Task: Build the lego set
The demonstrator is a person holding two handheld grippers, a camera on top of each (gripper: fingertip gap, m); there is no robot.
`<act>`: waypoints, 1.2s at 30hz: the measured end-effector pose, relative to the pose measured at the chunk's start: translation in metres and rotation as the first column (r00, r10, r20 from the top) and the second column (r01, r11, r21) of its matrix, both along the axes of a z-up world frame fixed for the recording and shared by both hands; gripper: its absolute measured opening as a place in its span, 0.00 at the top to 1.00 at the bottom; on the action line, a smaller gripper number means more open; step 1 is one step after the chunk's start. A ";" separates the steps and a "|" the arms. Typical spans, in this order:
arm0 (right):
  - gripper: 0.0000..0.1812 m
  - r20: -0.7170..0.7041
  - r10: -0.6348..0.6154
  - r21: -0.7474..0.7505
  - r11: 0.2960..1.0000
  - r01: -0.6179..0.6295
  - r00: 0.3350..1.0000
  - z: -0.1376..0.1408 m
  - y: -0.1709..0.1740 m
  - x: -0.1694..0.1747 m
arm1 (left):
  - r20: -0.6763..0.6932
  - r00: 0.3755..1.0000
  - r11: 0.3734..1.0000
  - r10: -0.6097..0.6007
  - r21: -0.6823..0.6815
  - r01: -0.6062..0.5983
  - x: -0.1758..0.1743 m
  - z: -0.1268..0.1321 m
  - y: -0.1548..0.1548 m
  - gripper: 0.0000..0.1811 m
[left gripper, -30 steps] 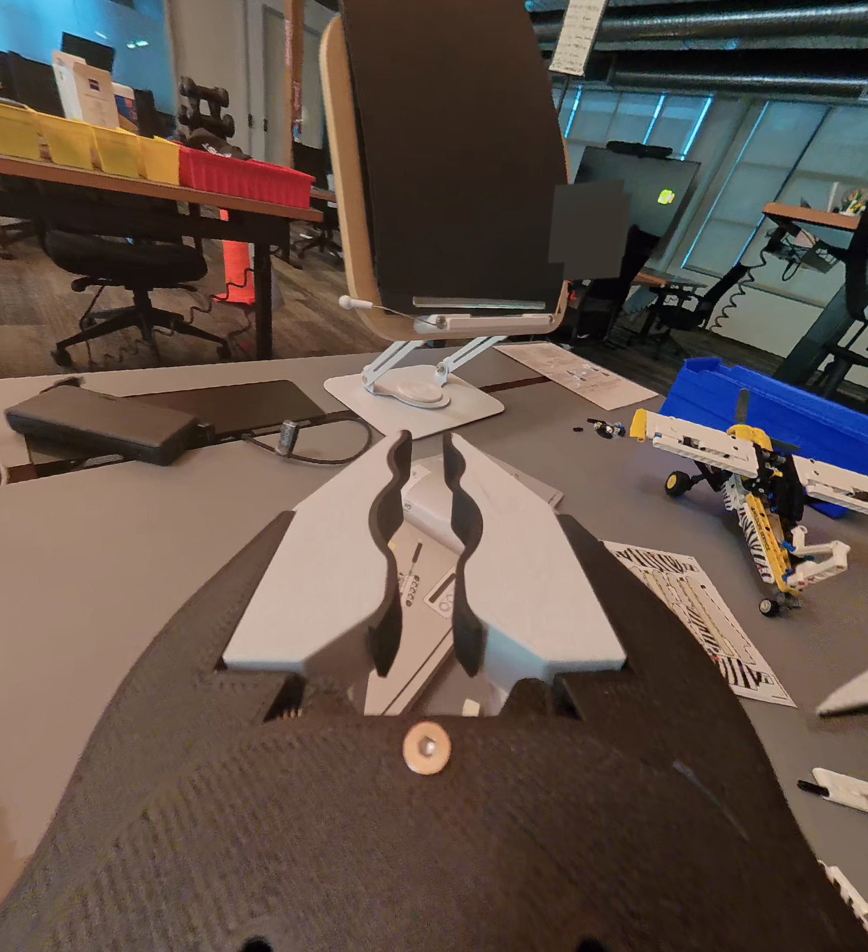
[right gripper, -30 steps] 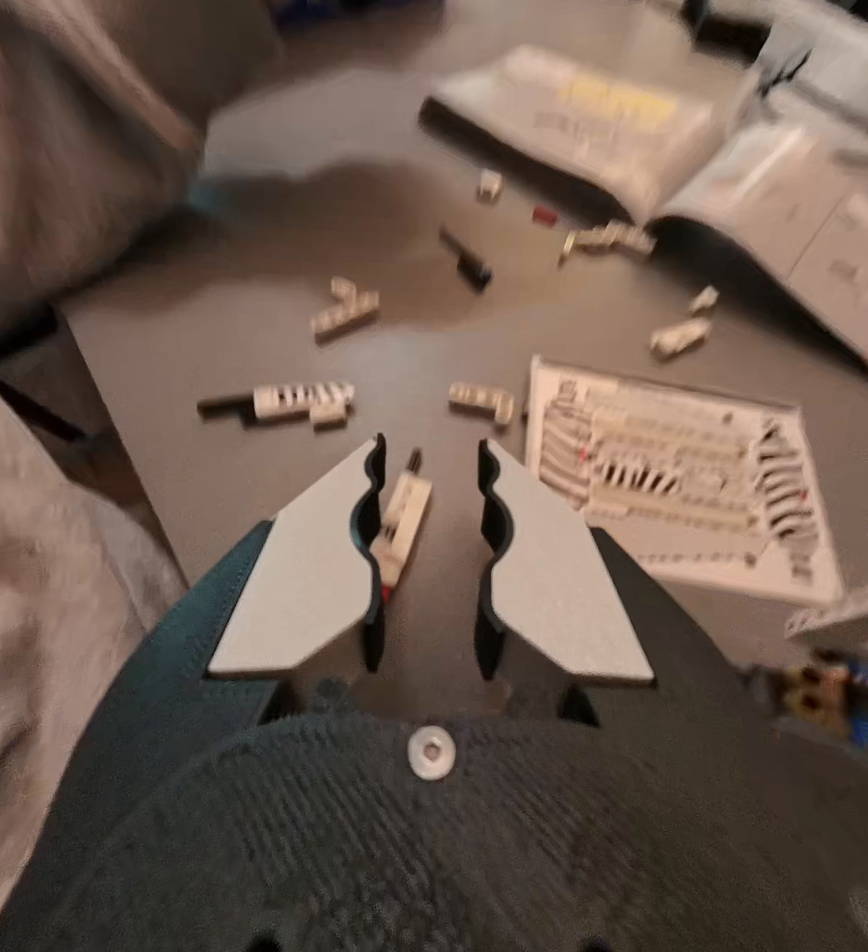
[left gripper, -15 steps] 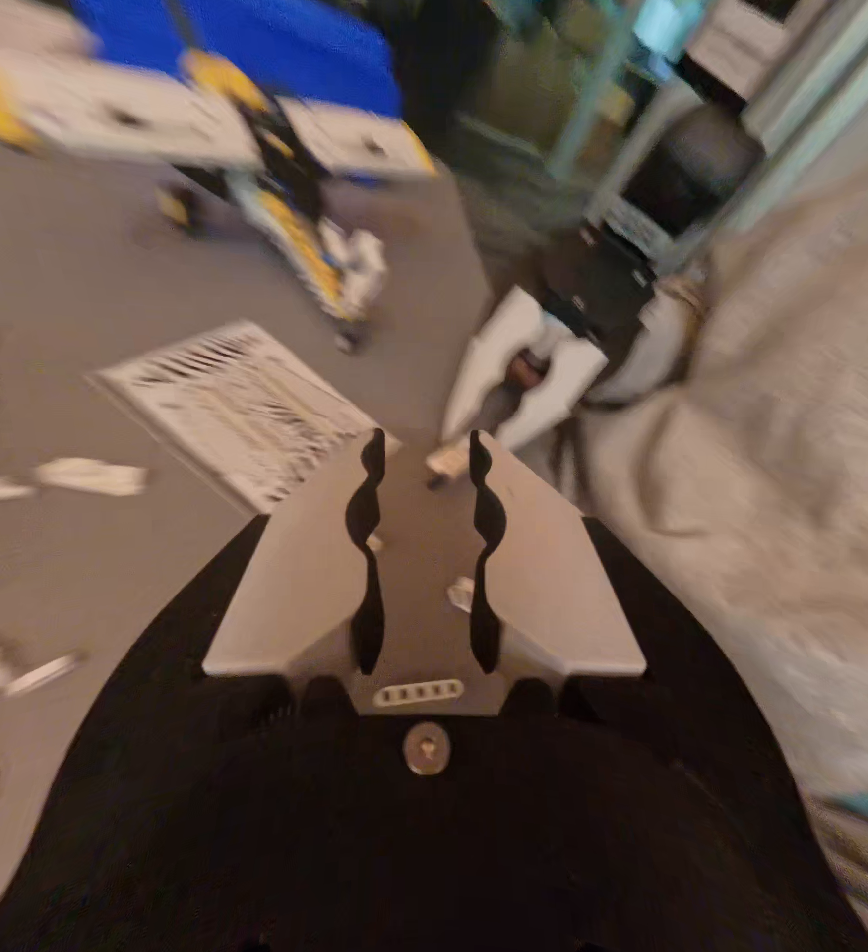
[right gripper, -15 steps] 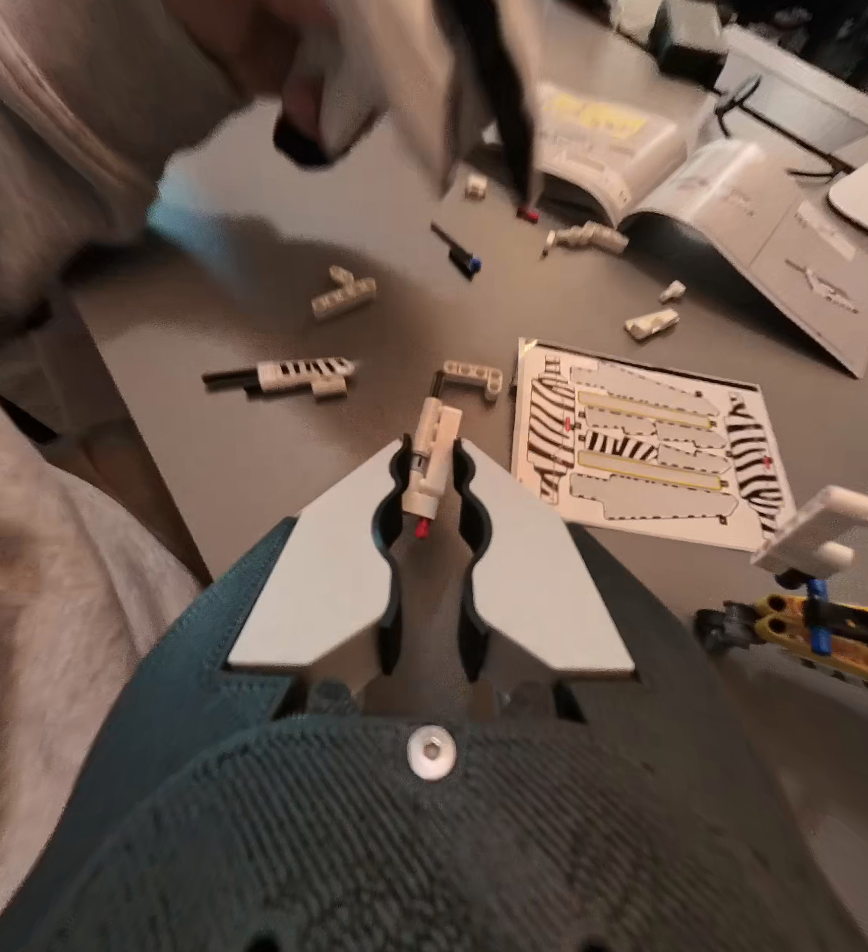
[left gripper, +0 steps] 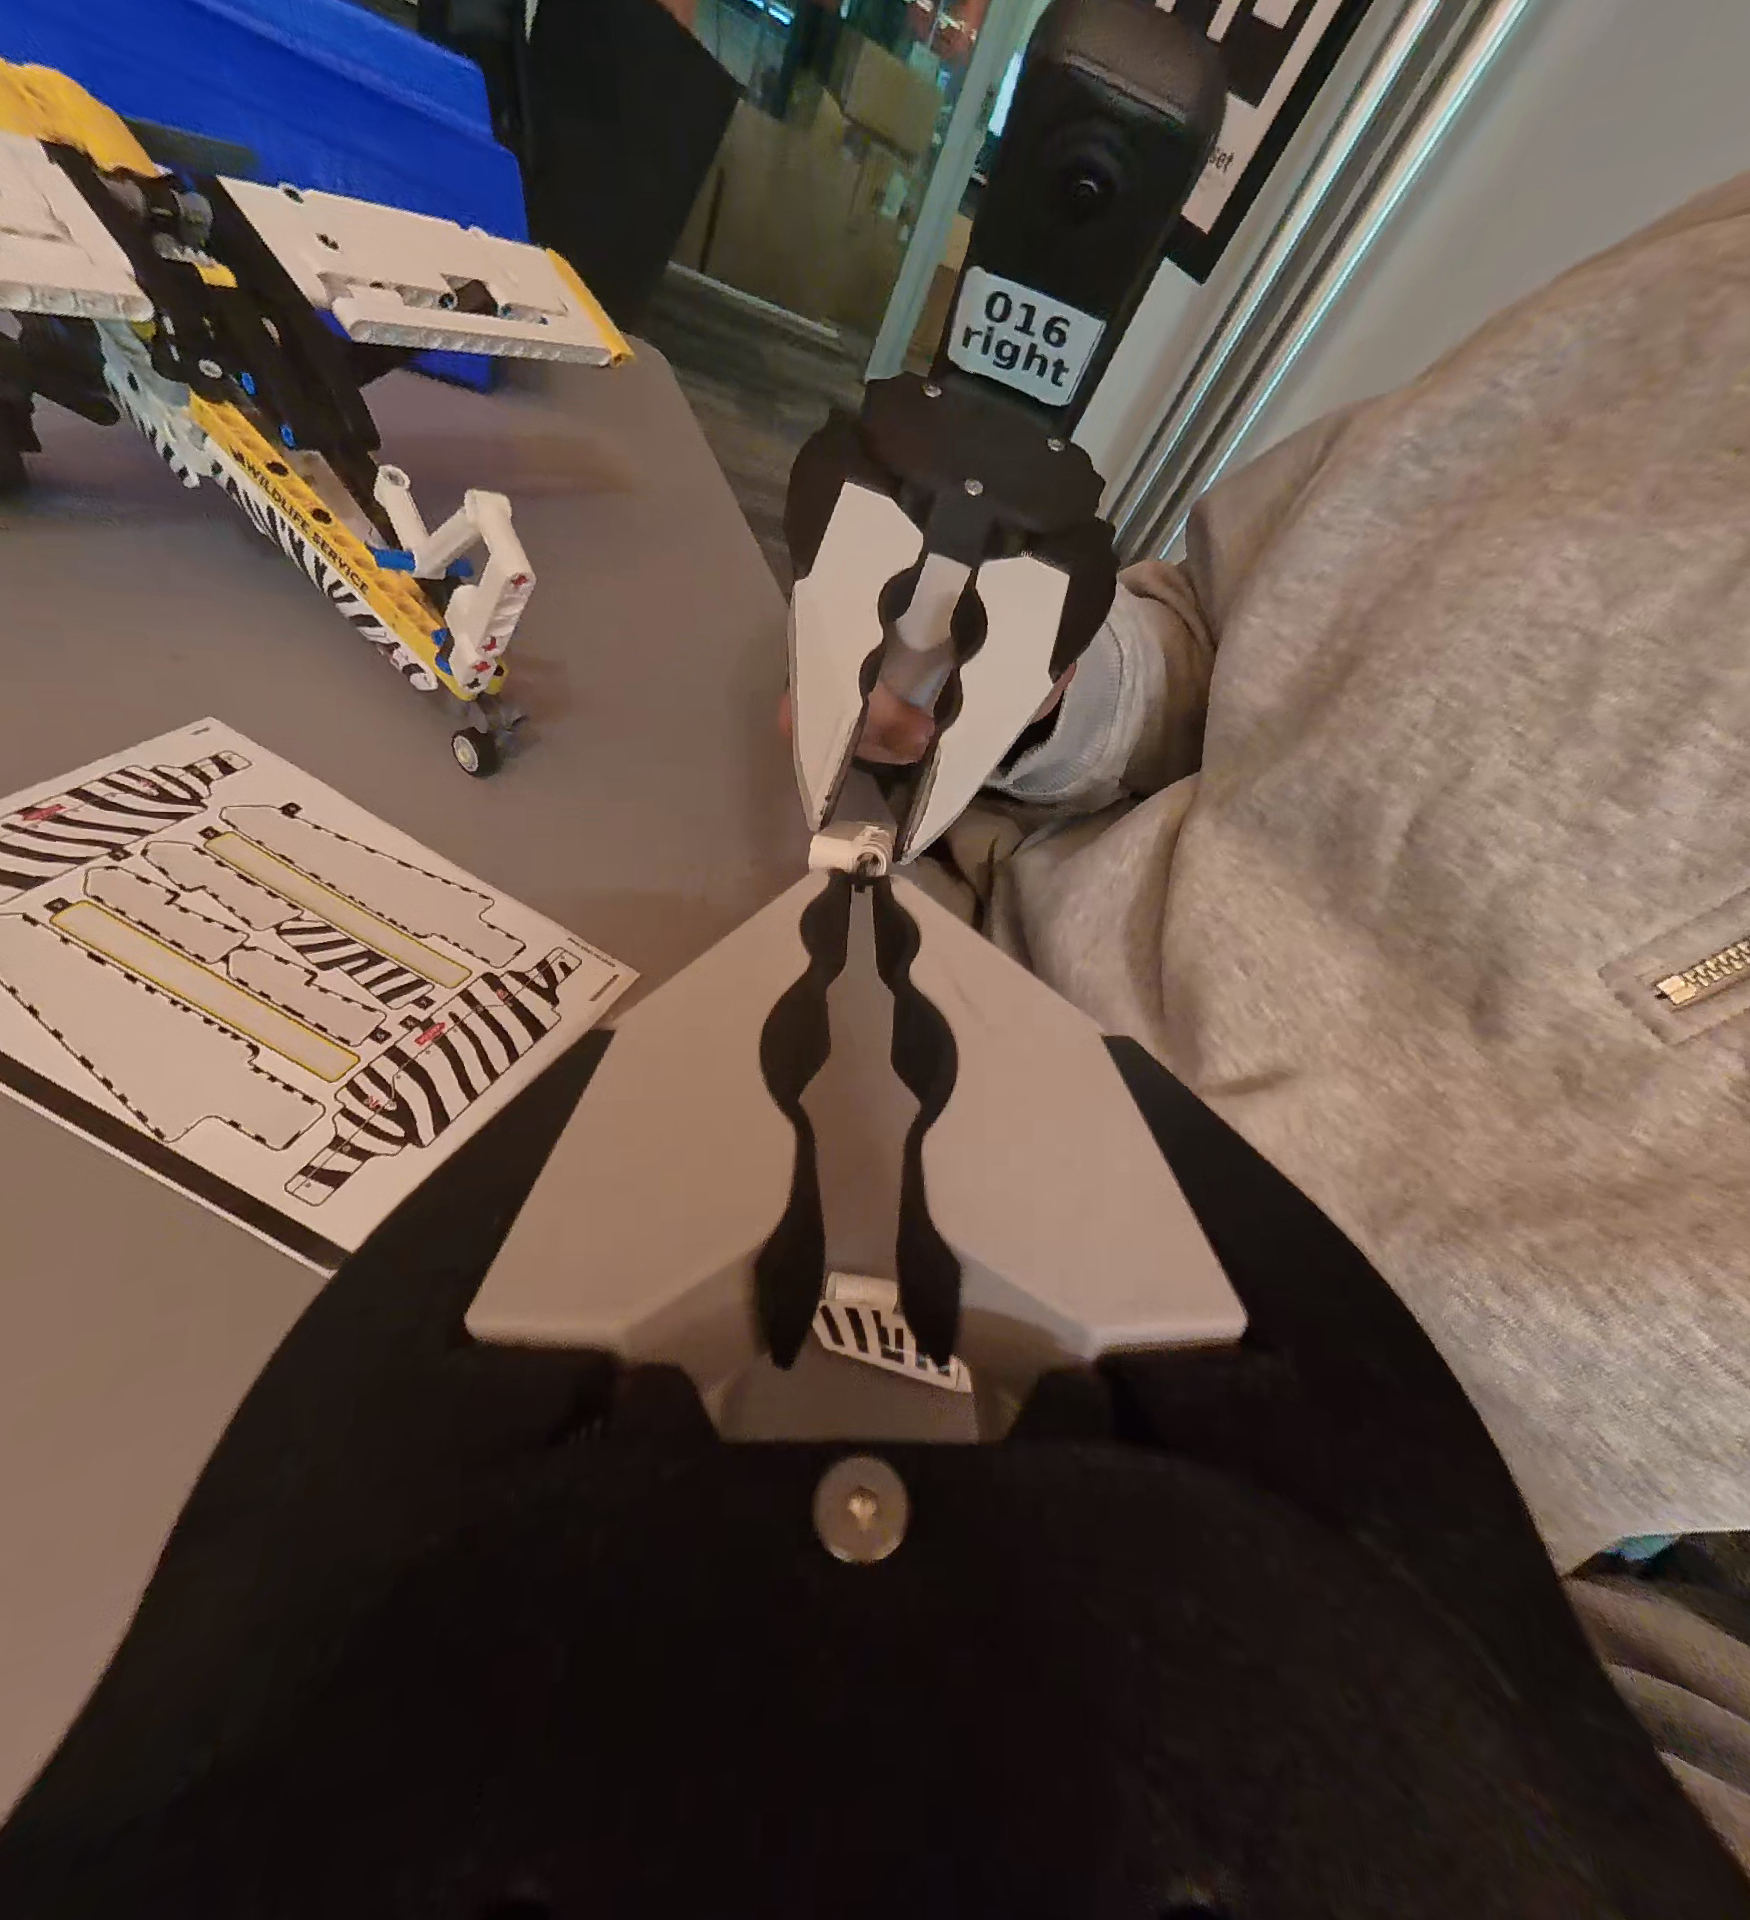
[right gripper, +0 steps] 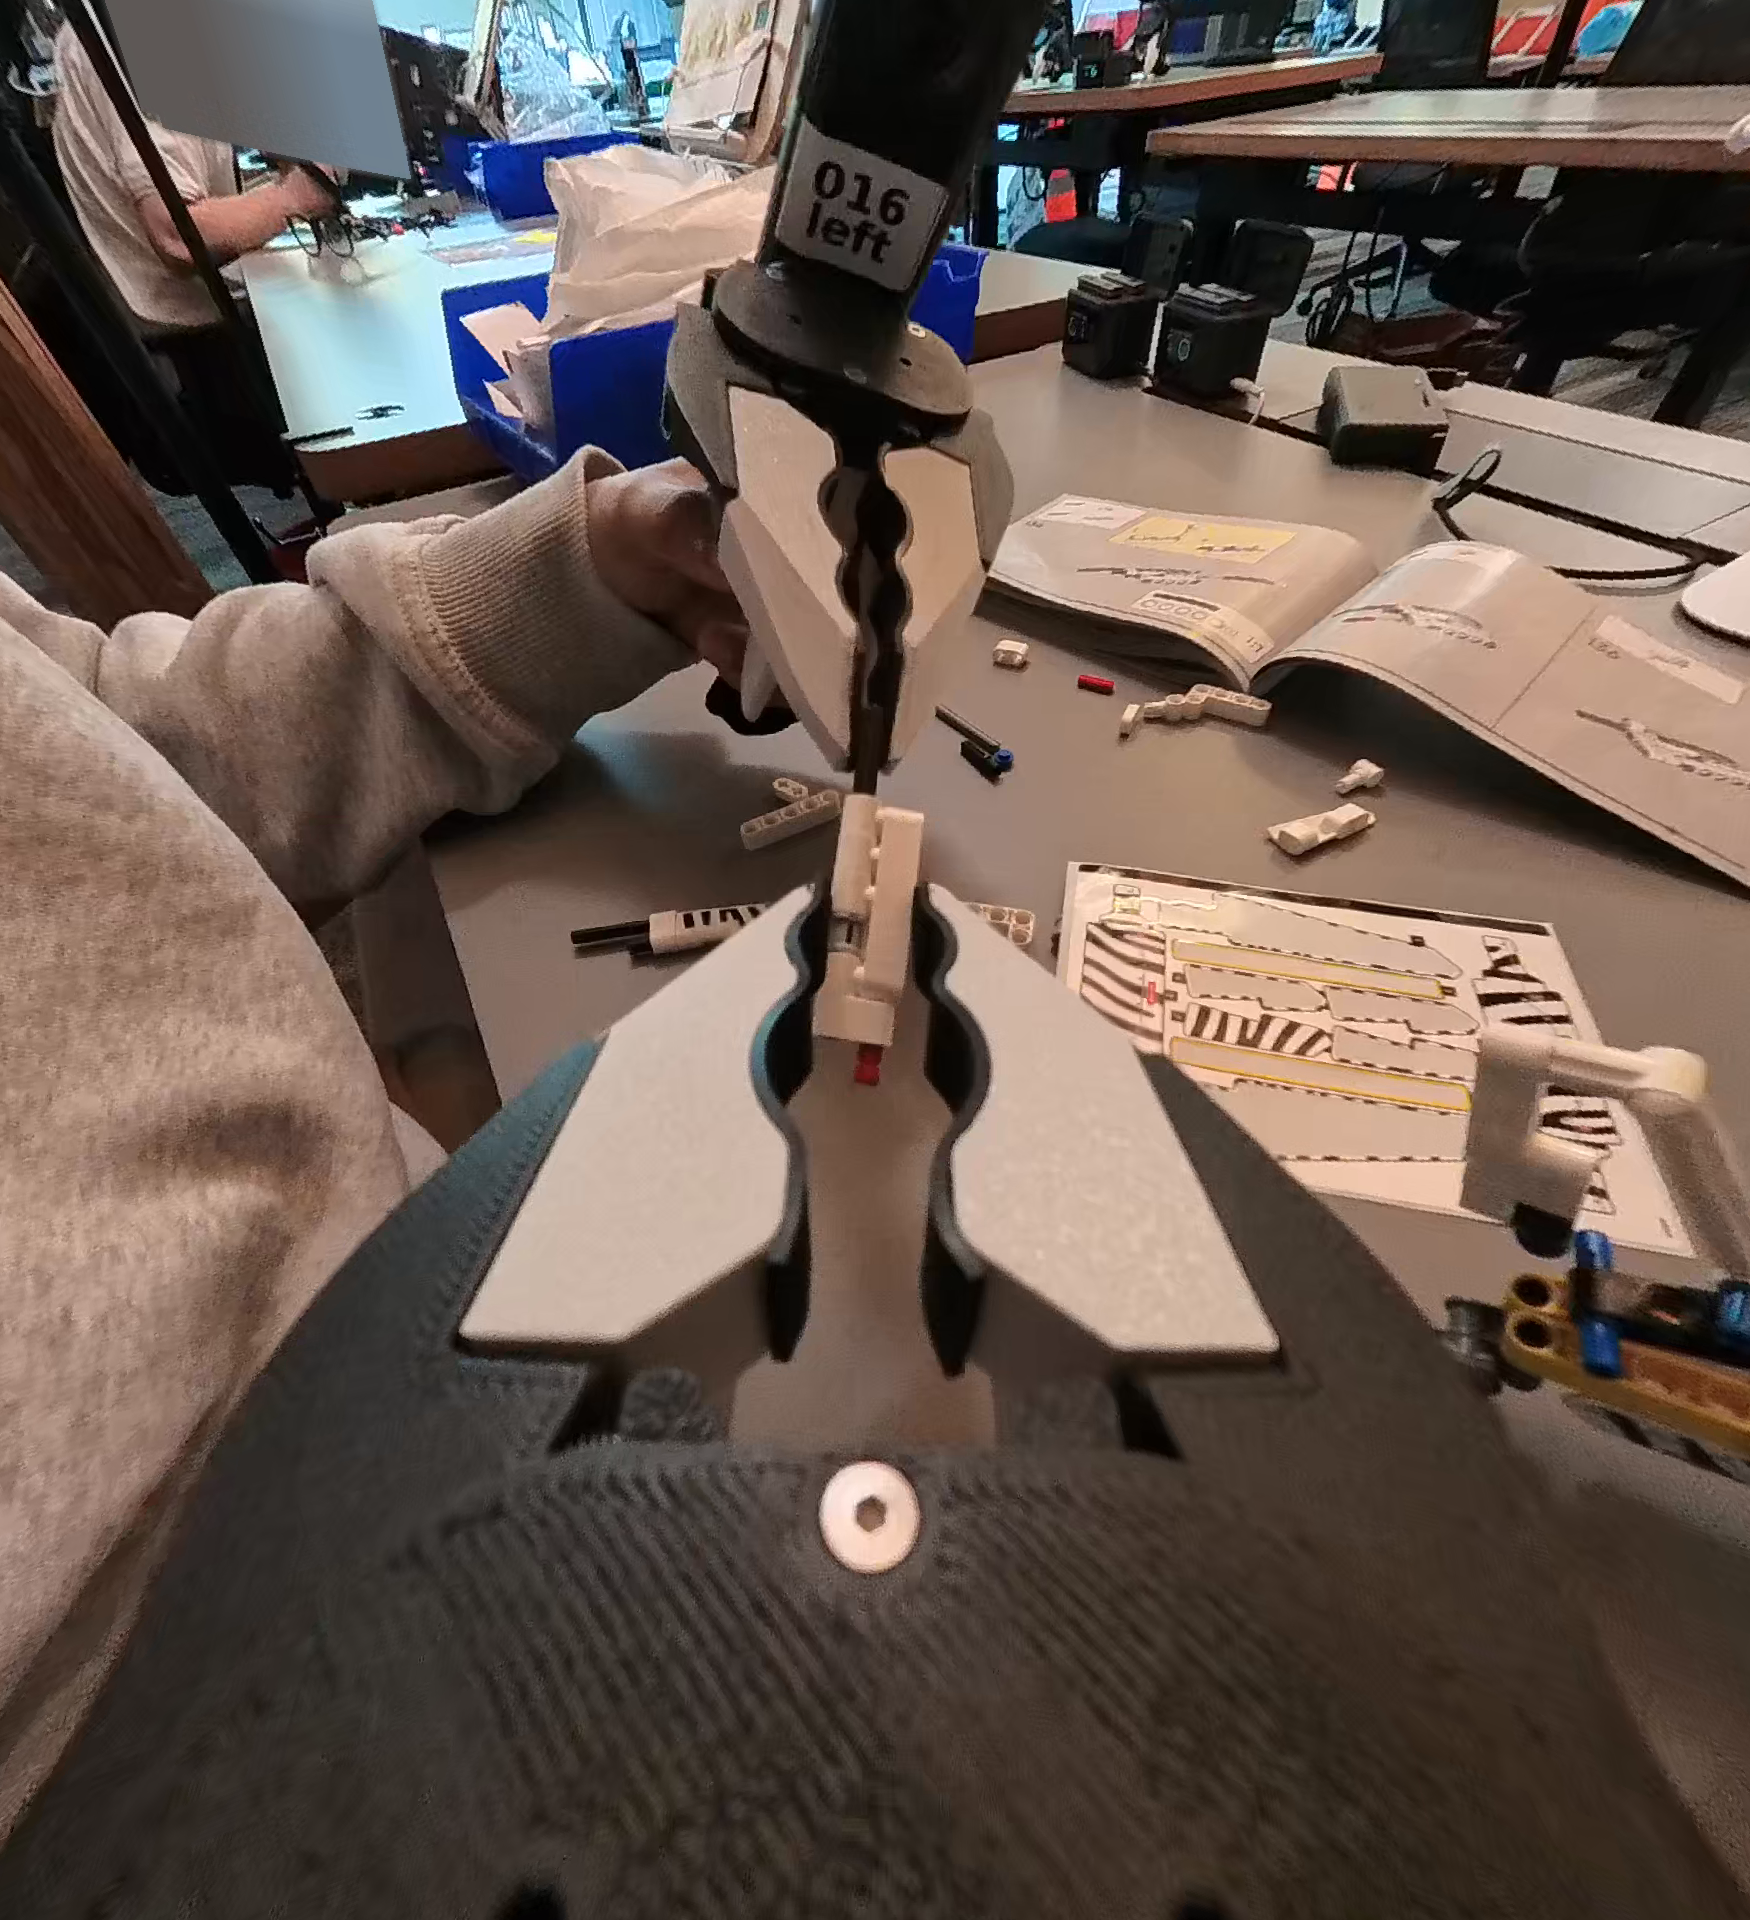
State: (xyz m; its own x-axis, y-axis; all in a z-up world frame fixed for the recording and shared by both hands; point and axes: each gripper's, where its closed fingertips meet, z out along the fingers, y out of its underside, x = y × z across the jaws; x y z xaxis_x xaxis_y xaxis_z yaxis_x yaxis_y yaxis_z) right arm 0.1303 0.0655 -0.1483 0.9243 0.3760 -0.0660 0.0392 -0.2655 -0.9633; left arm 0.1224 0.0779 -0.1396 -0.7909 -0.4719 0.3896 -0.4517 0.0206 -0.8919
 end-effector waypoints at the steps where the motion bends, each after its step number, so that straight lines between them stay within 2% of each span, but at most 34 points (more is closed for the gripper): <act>1: 0.92 0.002 0.000 -0.005 1.000 0.000 1.000 -0.001 0.000 0.000 | -0.007 1.000 1.000 0.000 0.001 0.000 0.000 -0.002 0.000 0.98; 9: 0.92 0.018 -0.004 -0.065 0.998 0.005 1.000 -0.008 -0.010 0.009 | -0.058 0.998 1.000 0.007 -0.016 -0.008 -0.002 -0.010 0.010 0.99; 13: 0.92 0.064 -0.008 -0.147 0.989 0.018 0.998 -0.022 -0.024 0.016 | -0.095 0.995 1.000 -0.003 -0.021 0.001 -0.005 -0.016 0.013 0.99; 19: 0.92 0.141 -0.035 -0.296 0.952 0.076 0.989 -0.054 -0.029 0.022 | -0.239 0.968 0.997 -0.078 0.006 0.082 -0.015 -0.040 0.003 0.99; 22: 0.92 0.153 -0.016 -0.350 0.934 0.069 0.988 -0.070 -0.028 0.018 | -0.312 0.946 0.991 -0.089 0.063 0.114 -0.019 -0.057 -0.002 0.99; 27: 0.92 0.177 -0.006 -0.357 0.932 0.069 0.984 -0.076 -0.028 0.015 | -0.394 0.916 0.981 -0.079 0.133 0.142 -0.022 -0.078 -0.005 0.98; 32: 0.92 0.136 -0.008 -0.364 0.930 0.057 0.991 -0.075 -0.027 0.015 | -0.377 0.925 0.980 -0.042 0.164 0.112 -0.017 -0.079 -0.001 0.90; 36: 0.92 0.014 -0.011 -0.341 0.940 0.015 1.000 -0.062 -0.025 0.012 | -0.235 0.972 0.983 0.003 0.182 0.041 -0.004 -0.062 0.002 0.75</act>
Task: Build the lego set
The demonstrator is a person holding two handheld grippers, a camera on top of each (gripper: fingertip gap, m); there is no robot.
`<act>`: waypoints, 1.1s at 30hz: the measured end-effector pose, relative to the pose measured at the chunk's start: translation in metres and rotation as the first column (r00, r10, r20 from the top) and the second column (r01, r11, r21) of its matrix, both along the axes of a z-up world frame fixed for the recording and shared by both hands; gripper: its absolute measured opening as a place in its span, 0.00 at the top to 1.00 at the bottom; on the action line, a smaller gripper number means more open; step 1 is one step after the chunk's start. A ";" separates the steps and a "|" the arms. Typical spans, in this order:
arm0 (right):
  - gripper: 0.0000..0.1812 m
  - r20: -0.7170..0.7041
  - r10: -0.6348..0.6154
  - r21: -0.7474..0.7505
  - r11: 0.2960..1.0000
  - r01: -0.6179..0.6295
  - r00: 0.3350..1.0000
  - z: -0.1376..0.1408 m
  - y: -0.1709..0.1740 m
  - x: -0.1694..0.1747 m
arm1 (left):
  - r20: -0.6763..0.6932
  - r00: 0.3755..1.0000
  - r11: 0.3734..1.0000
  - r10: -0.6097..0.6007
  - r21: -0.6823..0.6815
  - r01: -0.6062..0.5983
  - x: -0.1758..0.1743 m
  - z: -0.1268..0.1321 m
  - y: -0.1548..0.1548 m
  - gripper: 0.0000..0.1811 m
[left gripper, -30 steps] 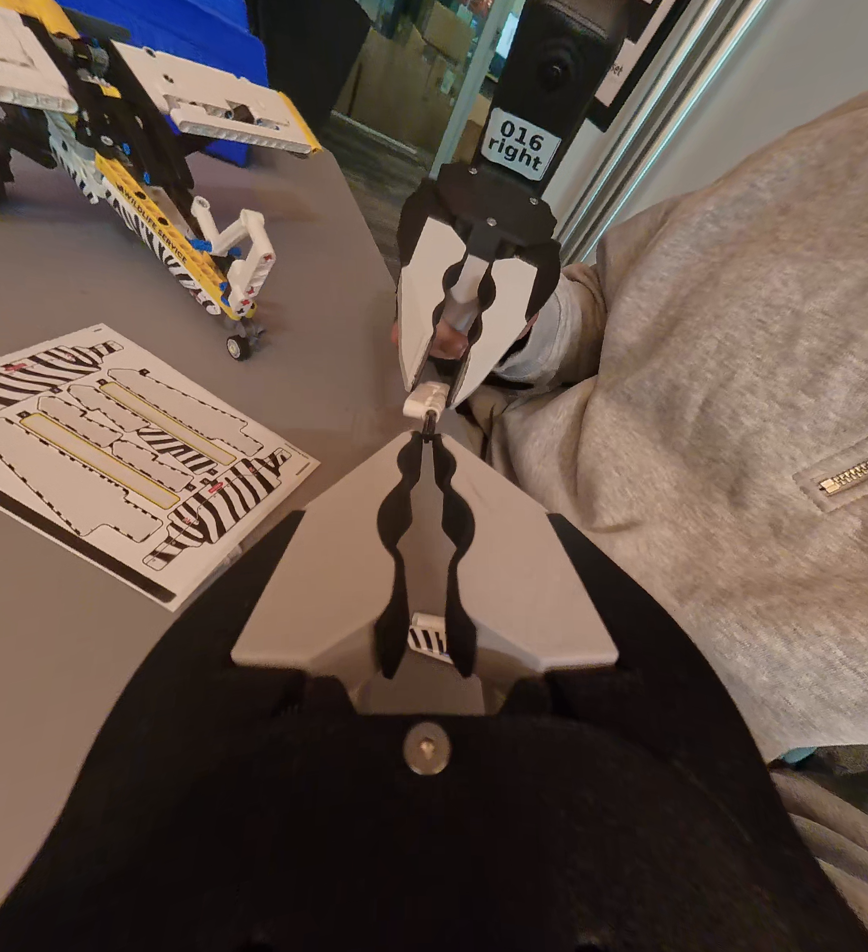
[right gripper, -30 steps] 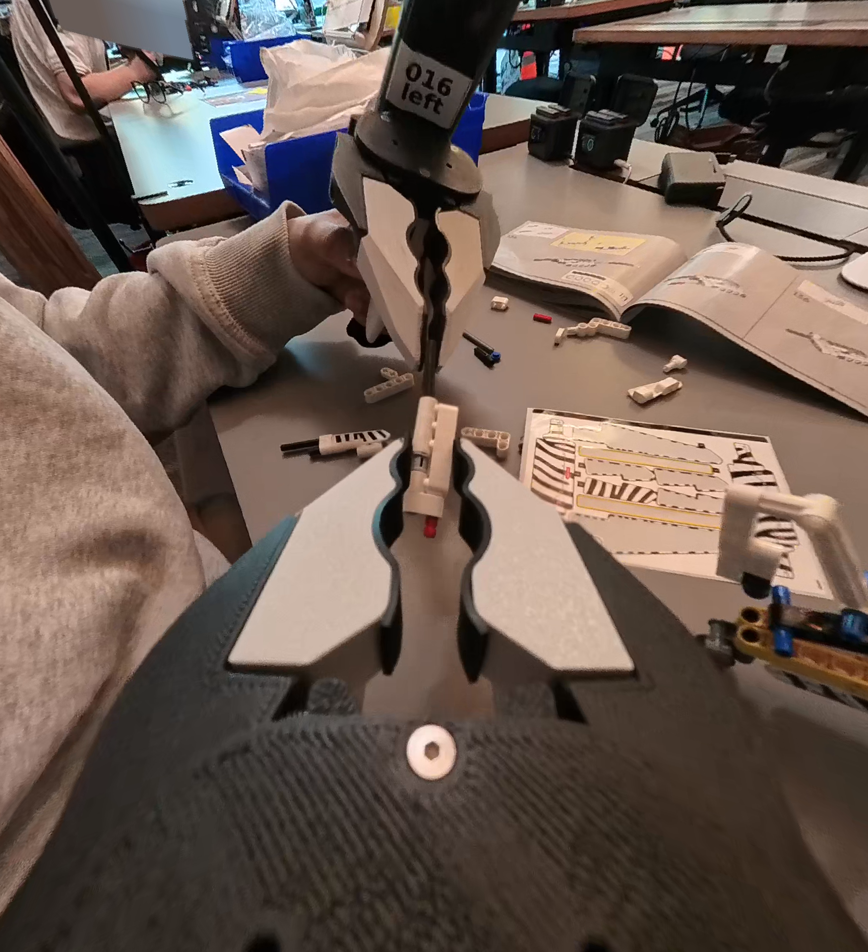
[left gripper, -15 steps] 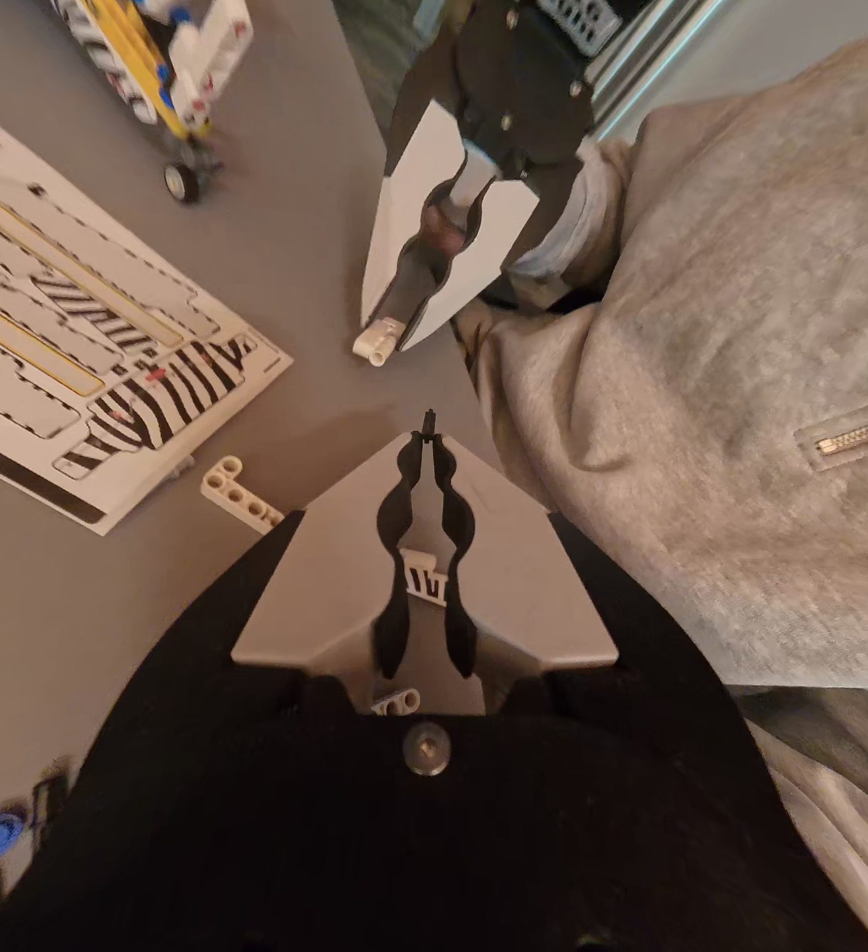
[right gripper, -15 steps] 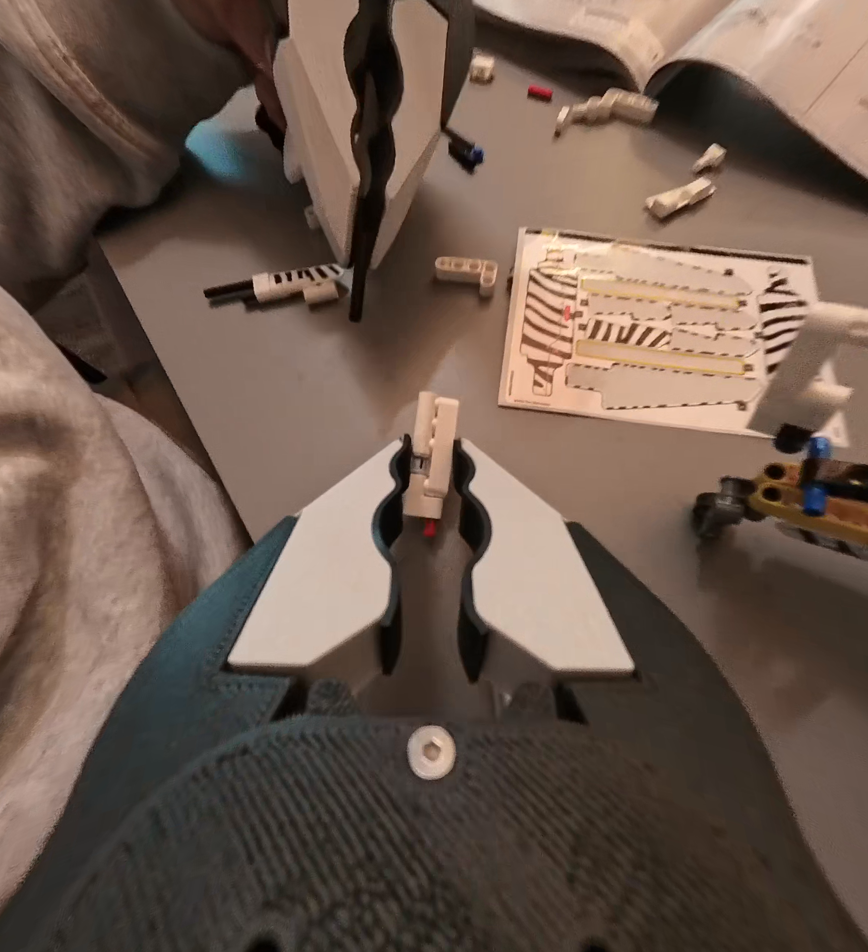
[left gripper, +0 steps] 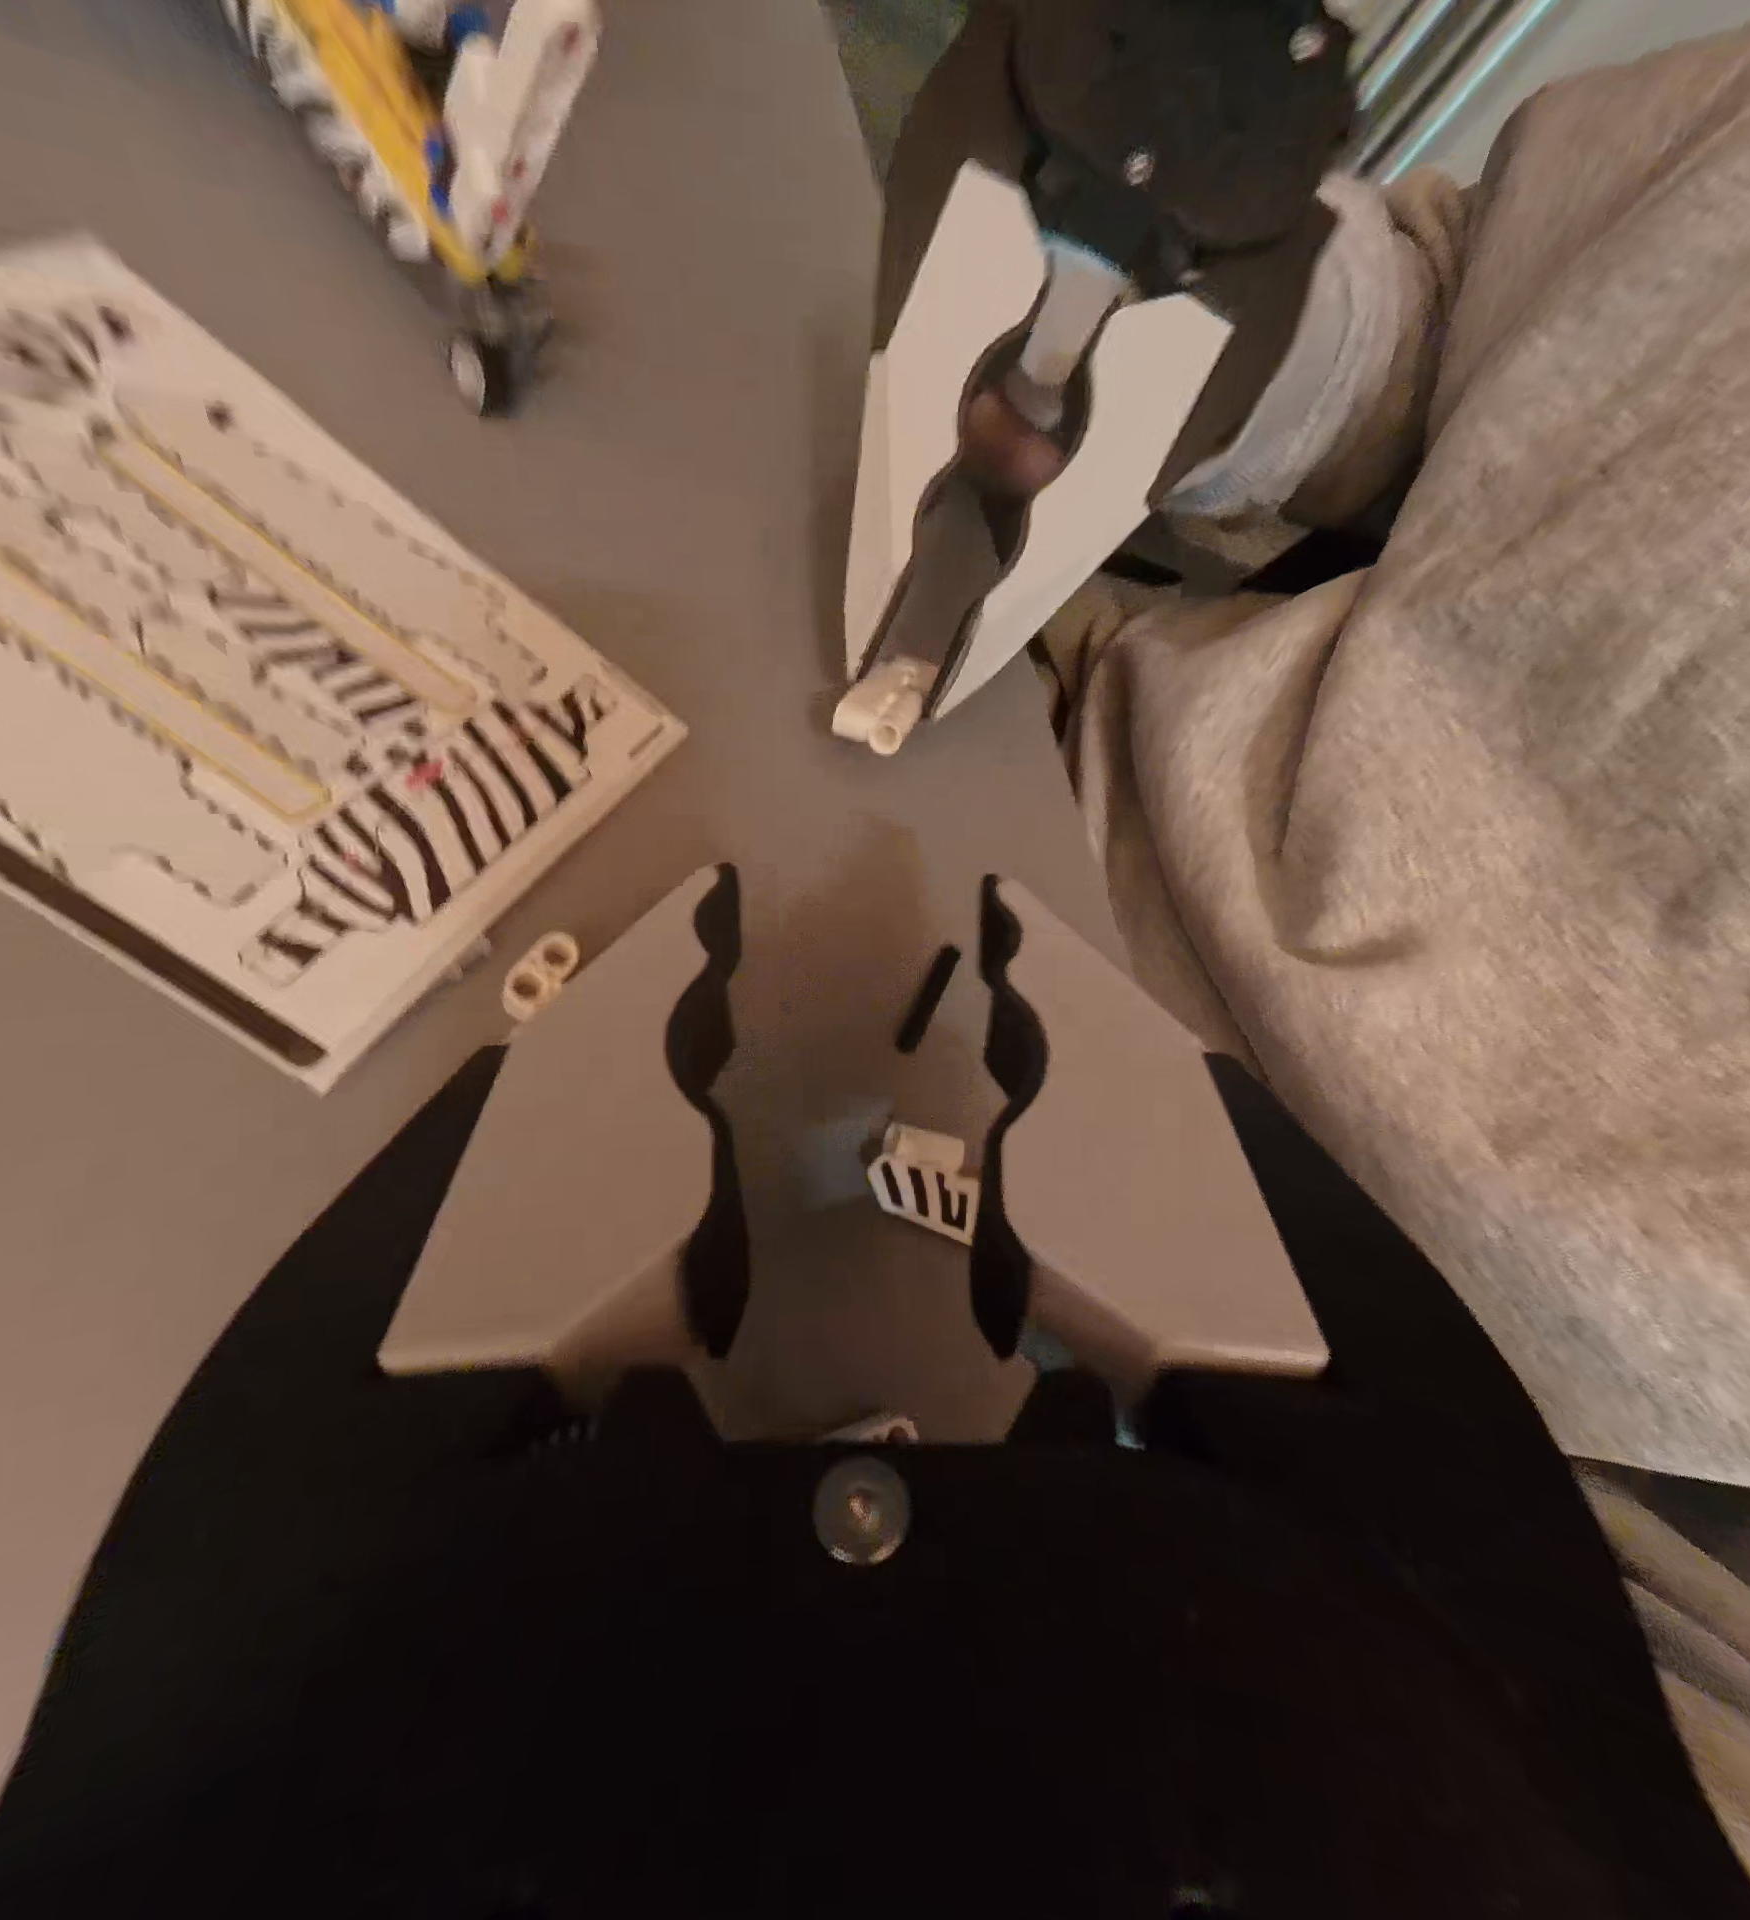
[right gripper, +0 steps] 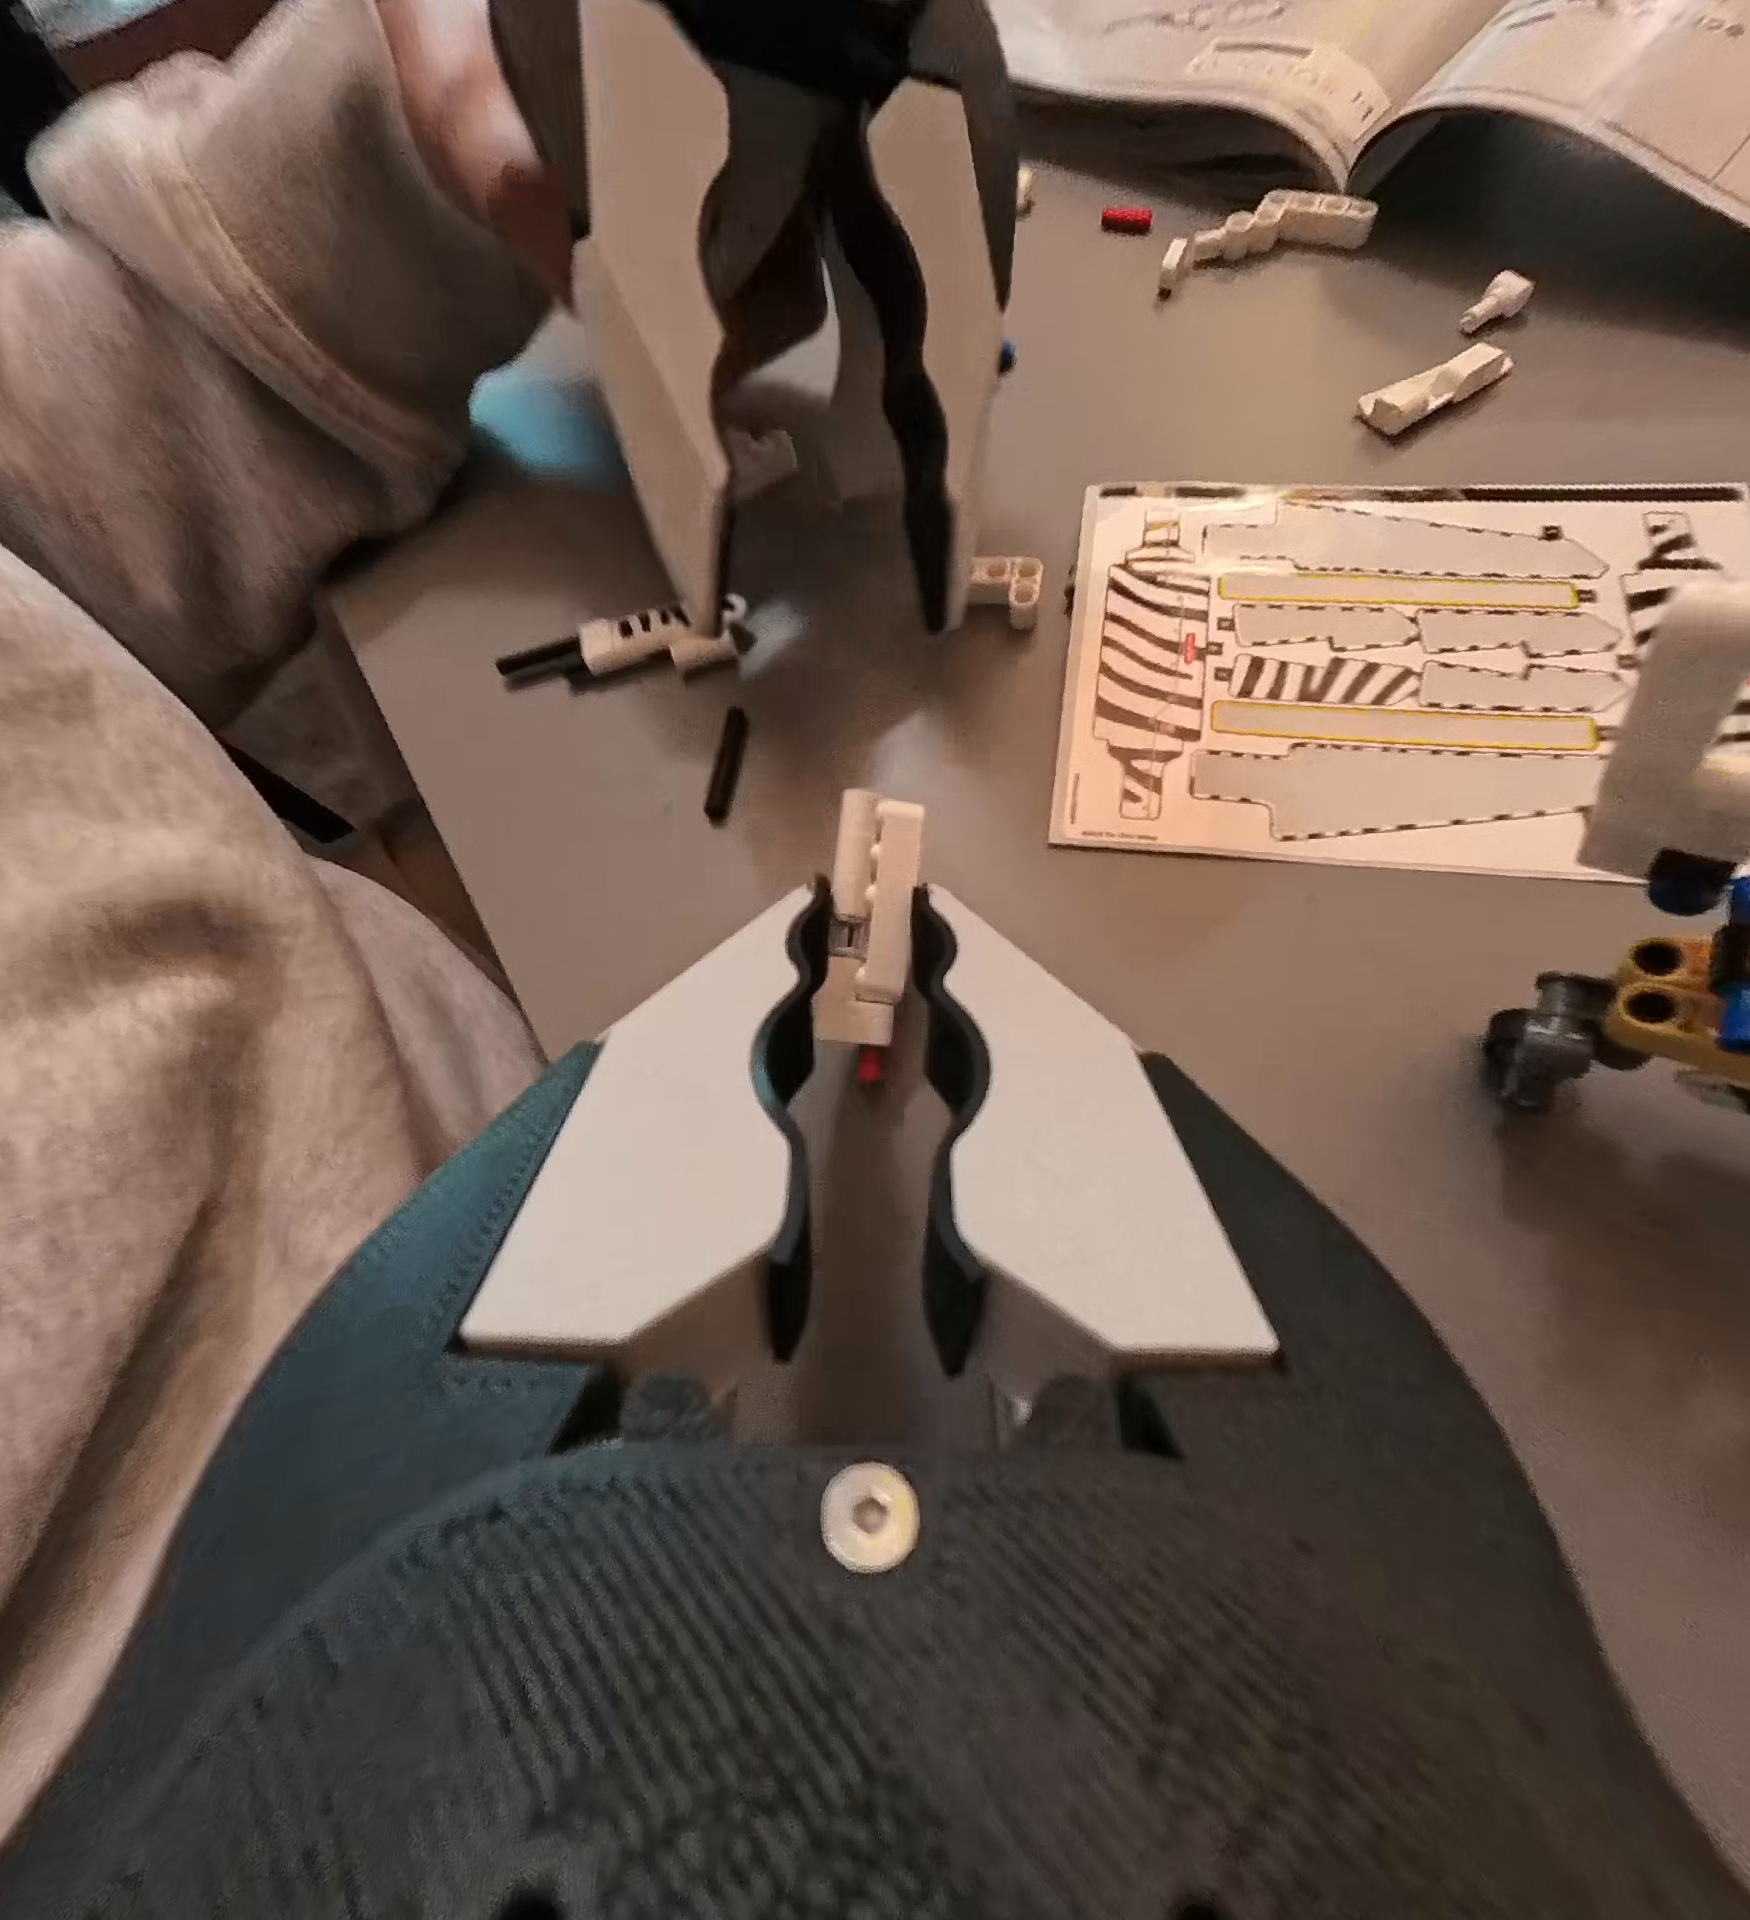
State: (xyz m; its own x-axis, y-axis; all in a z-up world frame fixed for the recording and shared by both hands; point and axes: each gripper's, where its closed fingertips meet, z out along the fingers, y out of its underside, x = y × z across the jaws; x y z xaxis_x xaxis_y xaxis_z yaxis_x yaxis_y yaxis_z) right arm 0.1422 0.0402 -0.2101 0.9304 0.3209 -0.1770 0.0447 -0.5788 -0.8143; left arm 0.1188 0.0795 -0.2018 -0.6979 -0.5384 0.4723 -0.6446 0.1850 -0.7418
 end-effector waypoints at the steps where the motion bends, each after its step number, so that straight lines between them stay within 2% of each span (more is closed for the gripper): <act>1: 0.92 -0.049 0.000 0.013 1.000 0.001 0.999 0.006 0.000 -0.001 | 0.045 0.999 1.000 -0.003 -0.016 0.004 0.002 0.007 -0.003 0.70; 4: 0.92 -0.244 0.009 0.059 0.998 0.006 0.970 0.028 0.002 -0.003 | 0.141 0.990 0.999 -0.015 -0.048 0.022 0.008 0.022 -0.016 0.68; 7: 0.93 -0.459 0.051 0.102 0.995 -0.005 0.887 0.050 0.003 -0.007 | 0.233 0.972 0.995 -0.028 -0.091 0.050 0.014 0.037 -0.032 0.70; 8: 0.93 -0.523 0.070 0.116 0.993 -0.010 0.849 0.057 0.002 -0.009 | 0.255 0.967 0.990 -0.029 -0.128 0.064 0.015 0.044 -0.037 0.73; 9: 1.00 -0.583 0.094 0.133 0.991 -0.020 0.807 0.063 0.001 -0.011 | 0.271 0.962 0.983 -0.033 -0.163 0.079 0.014 0.050 -0.042 0.77; 12: 1.00 -0.716 0.134 0.163 0.986 -0.023 0.685 0.076 0.000 -0.013 | 0.292 0.953 0.974 -0.076 -0.184 0.134 0.009 0.055 -0.052 1.00; 13: 1.00 -0.720 0.127 0.151 0.988 -0.025 0.682 0.073 0.001 -0.013 | 0.286 0.955 0.976 -0.083 -0.169 0.135 0.009 0.052 -0.052 1.00; 15: 1.00 -0.652 0.060 0.093 0.996 0.001 0.756 0.056 0.003 -0.009 | 0.235 0.971 0.992 -0.046 -0.101 0.072 0.016 0.035 -0.045 1.00; 17: 1.00 -0.567 0.026 0.070 0.997 0.017 0.823 0.046 0.004 -0.006 | 0.187 0.982 0.994 -0.010 -0.107 0.031 0.021 0.031 -0.038 1.00; 19: 0.95 -0.455 0.042 0.099 0.995 0.004 0.889 0.045 0.002 -0.010 | 0.203 0.978 0.989 0.035 -0.150 -0.004 0.025 0.038 -0.031 1.00; 22: 0.91 -0.198 0.108 0.140 0.987 -0.081 0.974 0.039 -0.004 -0.026 | 0.220 0.968 0.986 0.118 -0.143 -0.088 0.034 0.039 -0.016 1.00; 25: 0.90 -0.001 0.217 0.149 0.965 -0.214 0.976 0.027 -0.011 -0.059 | 0.241 0.955 0.974 0.175 -0.181 -0.133 0.039 0.048 -0.006 1.00; 28: 0.91 0.125 0.268 0.137 0.949 -0.284 0.955 0.013 -0.013 -0.082 | 0.279 0.933 0.962 0.228 -0.213 -0.172 0.042 0.058 0.004 1.00; 33: 0.91 0.093 0.356 0.147 0.919 -0.367 0.930 0.008 -0.022 -0.115 | 0.350 0.887 0.935 0.301 -0.289 -0.204 0.042 0.078 0.019 1.00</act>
